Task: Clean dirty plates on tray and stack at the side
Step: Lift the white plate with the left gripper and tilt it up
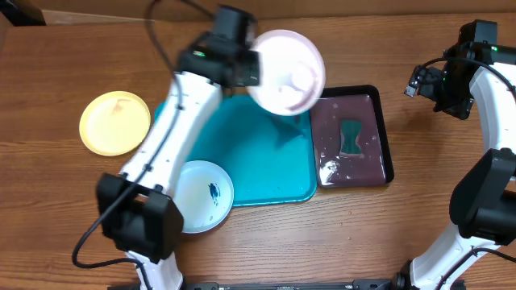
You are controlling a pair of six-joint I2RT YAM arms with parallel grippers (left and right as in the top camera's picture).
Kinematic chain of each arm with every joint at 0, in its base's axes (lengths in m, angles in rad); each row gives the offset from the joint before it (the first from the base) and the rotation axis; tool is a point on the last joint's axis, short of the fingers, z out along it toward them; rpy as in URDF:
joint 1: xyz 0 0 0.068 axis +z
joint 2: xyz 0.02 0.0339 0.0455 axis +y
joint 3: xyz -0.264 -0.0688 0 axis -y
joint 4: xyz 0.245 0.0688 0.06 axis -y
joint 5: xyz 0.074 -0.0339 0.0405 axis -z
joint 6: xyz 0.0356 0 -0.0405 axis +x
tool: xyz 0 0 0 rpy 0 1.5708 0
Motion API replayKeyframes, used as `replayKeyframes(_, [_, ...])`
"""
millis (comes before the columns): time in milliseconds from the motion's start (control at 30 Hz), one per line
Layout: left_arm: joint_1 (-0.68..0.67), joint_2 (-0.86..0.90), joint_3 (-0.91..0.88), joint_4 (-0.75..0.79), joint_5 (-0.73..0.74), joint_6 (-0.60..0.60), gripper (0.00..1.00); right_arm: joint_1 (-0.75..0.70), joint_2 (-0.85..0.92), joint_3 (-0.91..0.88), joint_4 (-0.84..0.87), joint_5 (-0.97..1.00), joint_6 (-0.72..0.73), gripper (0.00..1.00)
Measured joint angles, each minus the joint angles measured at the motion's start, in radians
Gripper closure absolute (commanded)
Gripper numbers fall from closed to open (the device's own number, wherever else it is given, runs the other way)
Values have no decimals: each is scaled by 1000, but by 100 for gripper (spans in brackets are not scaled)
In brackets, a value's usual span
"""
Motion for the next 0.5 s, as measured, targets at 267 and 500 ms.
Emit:
replayKeyframes(267, [-289, 0, 0, 102, -402, 81, 96, 0, 0, 0, 0, 0, 0, 0])
replayKeyframes(500, [-500, 0, 0, 268, -803, 323, 96, 0, 0, 0, 0, 0, 0, 0])
